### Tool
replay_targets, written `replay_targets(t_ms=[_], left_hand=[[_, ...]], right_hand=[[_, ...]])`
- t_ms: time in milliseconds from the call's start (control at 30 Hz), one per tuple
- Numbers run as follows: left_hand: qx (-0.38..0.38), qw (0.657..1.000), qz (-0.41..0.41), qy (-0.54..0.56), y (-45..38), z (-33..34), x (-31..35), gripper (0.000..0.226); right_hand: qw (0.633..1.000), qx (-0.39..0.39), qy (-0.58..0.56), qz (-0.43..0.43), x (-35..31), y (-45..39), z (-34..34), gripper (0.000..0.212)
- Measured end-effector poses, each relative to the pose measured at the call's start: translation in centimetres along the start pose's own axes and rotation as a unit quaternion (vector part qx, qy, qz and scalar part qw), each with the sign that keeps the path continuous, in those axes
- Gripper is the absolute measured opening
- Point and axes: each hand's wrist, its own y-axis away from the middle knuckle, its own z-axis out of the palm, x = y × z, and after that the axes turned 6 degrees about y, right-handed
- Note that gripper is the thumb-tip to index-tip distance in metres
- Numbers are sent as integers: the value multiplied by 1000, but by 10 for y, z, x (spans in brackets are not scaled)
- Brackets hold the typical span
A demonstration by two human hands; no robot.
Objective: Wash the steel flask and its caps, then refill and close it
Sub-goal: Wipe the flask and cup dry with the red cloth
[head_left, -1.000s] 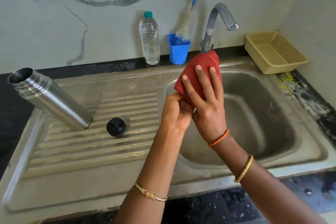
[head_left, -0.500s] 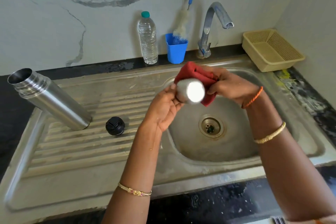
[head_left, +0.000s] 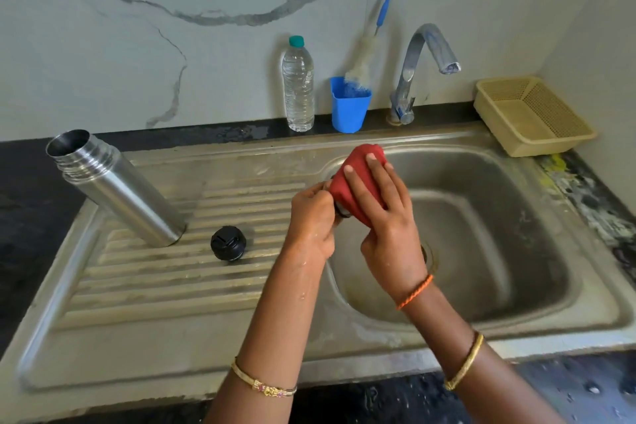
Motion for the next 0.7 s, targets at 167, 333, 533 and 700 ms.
replay_targets(t_ms=[167,333,533,700], left_hand=[[-4,999,-34,23,8,10,-7,18],[95,991,-14,98,7,24,-21,27],[93,992,3,87,14,23,-26,35],[108,988,5,112,12,26,-25,29]], right_hand=[[945,-61,-291,134,20,-22,-25,80],[943,-69,-277,169,15,-5,-25,80],[905,-86,-349,226,21,-3,-15,85],[907,-118,-338,224,19,-13,-25,86]])
